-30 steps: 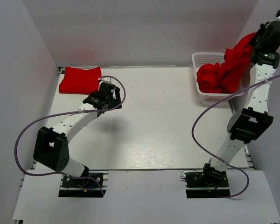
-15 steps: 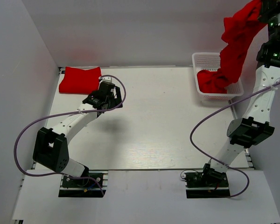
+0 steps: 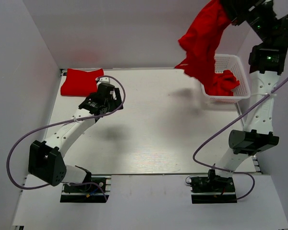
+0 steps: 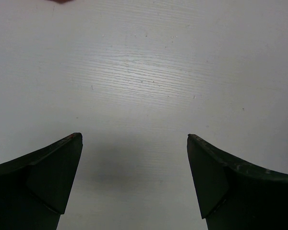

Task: Fold and stack the t-shirts
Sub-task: Move the tshirt to the center of the board

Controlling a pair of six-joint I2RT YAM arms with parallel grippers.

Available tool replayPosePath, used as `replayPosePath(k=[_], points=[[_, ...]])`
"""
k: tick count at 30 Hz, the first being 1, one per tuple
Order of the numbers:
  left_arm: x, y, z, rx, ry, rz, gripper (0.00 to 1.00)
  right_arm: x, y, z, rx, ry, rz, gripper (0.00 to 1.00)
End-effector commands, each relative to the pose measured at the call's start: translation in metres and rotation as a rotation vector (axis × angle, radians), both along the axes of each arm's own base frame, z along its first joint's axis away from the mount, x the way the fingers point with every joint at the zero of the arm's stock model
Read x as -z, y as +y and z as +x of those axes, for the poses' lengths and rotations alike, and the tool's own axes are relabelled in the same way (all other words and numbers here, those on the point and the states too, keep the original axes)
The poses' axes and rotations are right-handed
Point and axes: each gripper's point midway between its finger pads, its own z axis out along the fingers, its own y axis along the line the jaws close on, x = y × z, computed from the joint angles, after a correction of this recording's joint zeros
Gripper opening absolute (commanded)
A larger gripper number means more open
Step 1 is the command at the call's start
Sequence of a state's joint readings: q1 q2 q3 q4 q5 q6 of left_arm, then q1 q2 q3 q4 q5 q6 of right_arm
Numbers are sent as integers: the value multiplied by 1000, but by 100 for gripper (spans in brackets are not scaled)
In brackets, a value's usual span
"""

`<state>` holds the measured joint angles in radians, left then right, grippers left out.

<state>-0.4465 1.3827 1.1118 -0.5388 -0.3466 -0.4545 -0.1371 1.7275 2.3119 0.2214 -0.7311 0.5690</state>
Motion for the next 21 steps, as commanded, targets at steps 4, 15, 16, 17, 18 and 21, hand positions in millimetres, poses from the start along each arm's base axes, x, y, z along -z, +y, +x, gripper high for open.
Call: replayPosePath(k=[4,15,16,17,18,21], points=[[-39,23,-21,-105,-67,-32,100,9,87,-59,-300,-74,-147,0],[-50,40,-47,-177,-85,-65,100,234,171,-39,-502,385,-224,49],[-49,41,-49,-177,-77,-61,100,241,176,-40,-492,396,-207,90],[-47,42,-51,-177,-67,-54,100,255,175,-35,-470,431,-201,90],[-47,43,-50,-189,-71,-56,100,288,174,-31,-450,503,-210,90],[-38,43,-50,-189,-39,-37,100,348,162,-8,-275,712,-218,90]])
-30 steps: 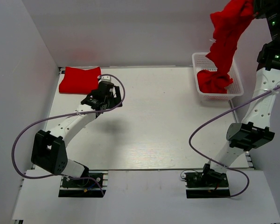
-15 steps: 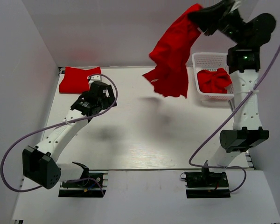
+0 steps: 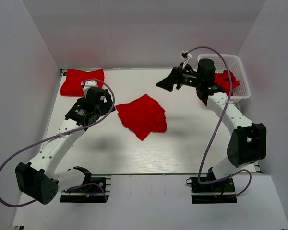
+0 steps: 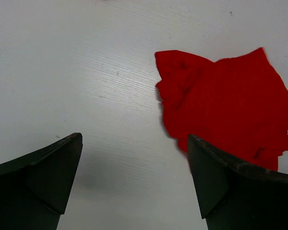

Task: Fold and stack the t-shirts
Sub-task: Move the tshirt to the center of the board, then flatten out the tshirt

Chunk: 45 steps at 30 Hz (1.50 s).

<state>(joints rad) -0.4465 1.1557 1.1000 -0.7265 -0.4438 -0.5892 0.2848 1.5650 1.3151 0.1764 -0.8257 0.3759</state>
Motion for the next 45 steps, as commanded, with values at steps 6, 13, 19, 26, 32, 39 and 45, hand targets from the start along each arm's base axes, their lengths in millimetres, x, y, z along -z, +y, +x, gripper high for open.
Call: replayPosePath(k=[6,13,19,26,32,39,45], points=[[19,6,-4,-27,63,28,100,78,-40,28,331,136,-249,90],[35,-11,-3,44,106,-8,100,109,-69,20,459,164,-371,90],[69,-60,-3,361,145,-53,100,150,-101,-2,573,230,-483,90],[113,-127,-25,714,203,-169,100,190,-110,-28,582,334,-546,90],[132,-167,-65,867,257,-122,100,198,-116,-37,609,372,-549,90],[156,-182,-81,866,319,-5,90,209,-121,-47,617,408,-572,90],[162,-199,-68,802,311,59,87,217,-127,-55,622,428,-600,90]])
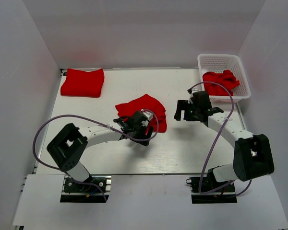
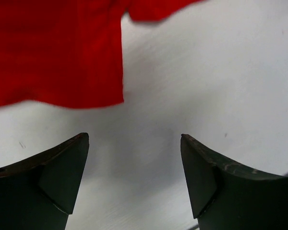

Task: Fold and stack the t-shirts
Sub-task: Flatten out the tshirt

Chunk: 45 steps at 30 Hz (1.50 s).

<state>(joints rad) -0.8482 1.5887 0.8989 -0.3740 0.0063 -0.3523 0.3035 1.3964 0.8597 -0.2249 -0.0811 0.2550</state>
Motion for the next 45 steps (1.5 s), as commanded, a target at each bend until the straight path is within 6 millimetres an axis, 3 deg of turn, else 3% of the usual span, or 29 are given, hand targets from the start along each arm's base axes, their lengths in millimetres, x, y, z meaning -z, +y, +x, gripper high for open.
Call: replayPosePath(k=[1,5,11,12,21,22,27,29,33,39,45], points=[[-13,-13,25,-79,-79,13,87,-5,-6,-3,23,-17,-17,90],[-7,-2,41,-177,-111,104,84,-6,-10,-5,33,-34,-24,90],[10,6,50,-233,-98,179,75,-2,-14,-7,40,-27,-42,90],[18,7,48,-240,-83,192,67,-1,-14,-7,42,-25,-40,90],[11,0,61,-259,-118,155,23,4,-1,-14,-35,1,-7,90],[11,0,61,-259,-118,154,0,7,2,-18,-48,13,3,90],[-21,-3,70,-272,-198,78,0,18,19,-29,-119,62,35,90],[-53,-7,74,-275,-258,-3,0,20,29,-32,-157,77,57,86],[-96,2,83,-321,-369,-55,0,30,44,-38,-202,114,34,88],[-122,17,96,-402,-424,-11,0,32,64,-33,-236,96,39,88],[-128,23,97,-448,-431,2,0,52,78,-30,-239,131,-3,80]])
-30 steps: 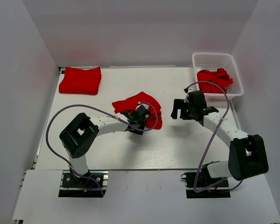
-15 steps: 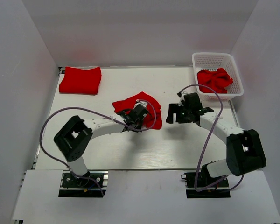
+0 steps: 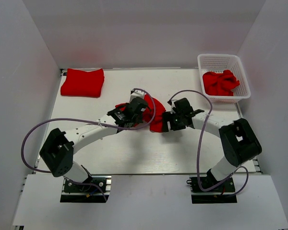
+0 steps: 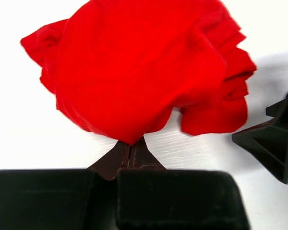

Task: Fold and stack the t-shirts
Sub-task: Flatten out the tshirt

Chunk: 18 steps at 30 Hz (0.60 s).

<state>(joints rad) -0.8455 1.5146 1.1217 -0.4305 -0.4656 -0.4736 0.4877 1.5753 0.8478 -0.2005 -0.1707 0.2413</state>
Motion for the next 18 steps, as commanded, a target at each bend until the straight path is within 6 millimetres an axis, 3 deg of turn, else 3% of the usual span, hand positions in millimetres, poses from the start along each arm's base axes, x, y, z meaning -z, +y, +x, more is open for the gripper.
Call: replayPosePath(k=[1,4,7,8,11,12,15,17,18], points=[[-22,9,6,-58,-41,-7,0,-4,16,19,12,-54,9,80],[-25,13,6,-71,-51,1,0,1,22,22,22,-62,20,72],[-30,15,9,-86,-67,3,0,8,27,19,23,-46,28,57],[-29,18,9,-96,-69,18,0,9,30,20,22,-51,32,44],[-33,26,16,-132,-70,22,0,11,30,20,25,-49,29,21],[-34,27,16,-145,-75,20,0,11,32,20,19,-54,32,7],[-50,30,27,-175,-105,-7,0,-3,25,30,49,-111,17,0],[-70,35,43,-211,-142,-27,0,-28,18,45,82,-206,-2,0],[-80,36,46,-207,-167,-16,0,-40,5,56,134,-265,-50,0]])
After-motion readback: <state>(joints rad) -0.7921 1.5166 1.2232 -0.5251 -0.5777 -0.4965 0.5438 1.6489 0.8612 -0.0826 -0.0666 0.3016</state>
